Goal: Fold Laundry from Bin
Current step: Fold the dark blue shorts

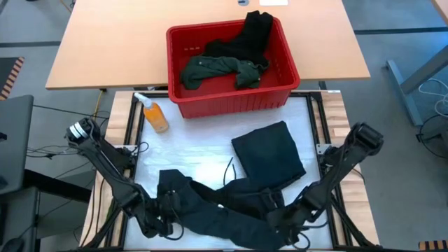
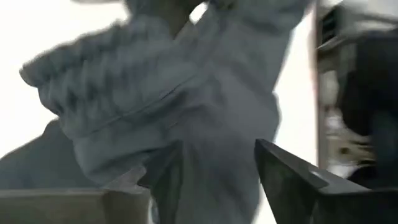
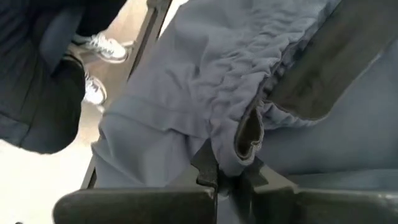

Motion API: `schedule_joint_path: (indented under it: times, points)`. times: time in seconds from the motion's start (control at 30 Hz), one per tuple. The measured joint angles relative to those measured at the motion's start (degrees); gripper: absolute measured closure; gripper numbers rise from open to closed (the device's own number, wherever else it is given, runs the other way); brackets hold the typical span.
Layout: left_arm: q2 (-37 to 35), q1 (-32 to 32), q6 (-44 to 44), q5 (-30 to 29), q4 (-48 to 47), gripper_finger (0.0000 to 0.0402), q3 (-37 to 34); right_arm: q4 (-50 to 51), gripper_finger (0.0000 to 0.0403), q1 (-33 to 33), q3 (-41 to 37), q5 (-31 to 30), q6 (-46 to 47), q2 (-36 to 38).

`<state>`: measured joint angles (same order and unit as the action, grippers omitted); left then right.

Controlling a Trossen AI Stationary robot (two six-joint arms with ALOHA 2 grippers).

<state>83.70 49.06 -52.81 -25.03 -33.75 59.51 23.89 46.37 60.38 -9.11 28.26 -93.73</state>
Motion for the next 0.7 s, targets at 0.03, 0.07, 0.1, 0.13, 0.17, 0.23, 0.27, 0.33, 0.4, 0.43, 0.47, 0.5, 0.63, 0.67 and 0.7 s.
schedule_joint_path:
  times: [0.03, 0.07, 0.1, 0.13, 0.17, 0.23, 0.27, 0.33, 0.4, 0.43, 0.47, 0.5, 0.63, 0.67, 0.7]
  points:
    - [-1.2, 0.0, 1.1, 0.3, 0.1, 0.0208, 0.5, 0.1, 0.0370, 0.0, 0.0, 0.2, 0.6, -0.5]
    - [-2.5, 0.0, 2.3, -0.1, 0.4, 0.0201, 0.8, 0.2, 0.0370, 0.0, 0.0, 0.2, 1.1, -0.8]
    - [-3.9, 0.1, 3.2, -1.7, 0.5, 0.0195, 0.8, 0.1, 0.0370, 0.0, 0.0, 0.3, 1.6, -1.1]
    - [-5.0, 0.4, 3.9, -4.5, 0.3, 0.0192, 0.7, 0.1, 0.0370, 0.0, 0.0, 0.3, 1.7, -1.2]
    - [-6.1, 0.6, 4.2, -7.9, 0.1, 0.0189, 0.3, 0.1, 0.0370, 0.0, 0.0, 0.3, 1.7, -1.2]
    - [-7.7, 0.9, 2.6, -14.8, -1.5, 0.0187, -0.7, -0.2, 0.0369, 0.0, 0.0, 0.2, 1.8, -1.2]
    - [-8.4, 0.8, 0.2, -16.8, -2.9, 0.0187, -1.5, -0.4, 0.0368, 0.0, 0.0, 0.2, 1.8, -1.2]
    - [-9.5, 0.0, -5.0, -16.5, -5.5, 0.0186, -3.7, -0.4, 0.0369, 0.0, 0.0, 0.2, 1.8, -1.1]
    - [-10.2, -1.2, -8.5, -14.2, -5.9, 0.0185, -6.2, -0.4, 0.0369, 0.0, 0.0, 0.3, 1.8, -1.1]
    - [-10.6, -1.6, -9.7, -13.6, -5.5, 0.0182, -7.5, -0.3, 0.0369, 0.0, 0.0, 0.3, 1.8, -1.1]
    - [-11.1, -2.0, -10.5, -13.2, -4.7, 0.0178, -8.7, -0.3, 0.0369, 0.1, 0.0, 0.3, 1.8, -1.1]
    - [-11.6, -2.5, -10.7, -13.1, -3.1, 0.0174, -9.9, -0.3, 0.0369, 0.1, 0.0, 0.3, 1.8, -1.1]
    - [-11.9, -5.1, -9.0, -9.2, 3.4, 0.0146, -13.5, -0.2, 0.0369, 0.0, 0.0, 0.3, 1.3, -1.1]
    - [-11.9, -5.8, -8.2, -7.8, 5.0, 0.0138, -14.2, -0.2, 0.0369, 0.0, 0.0, 0.3, 1.3, -1.1]
    - [-11.9, -6.5, -7.6, -6.5, 6.6, 0.0129, -14.9, -0.2, 0.0369, 0.0, 0.0, 0.3, 1.3, -1.1]
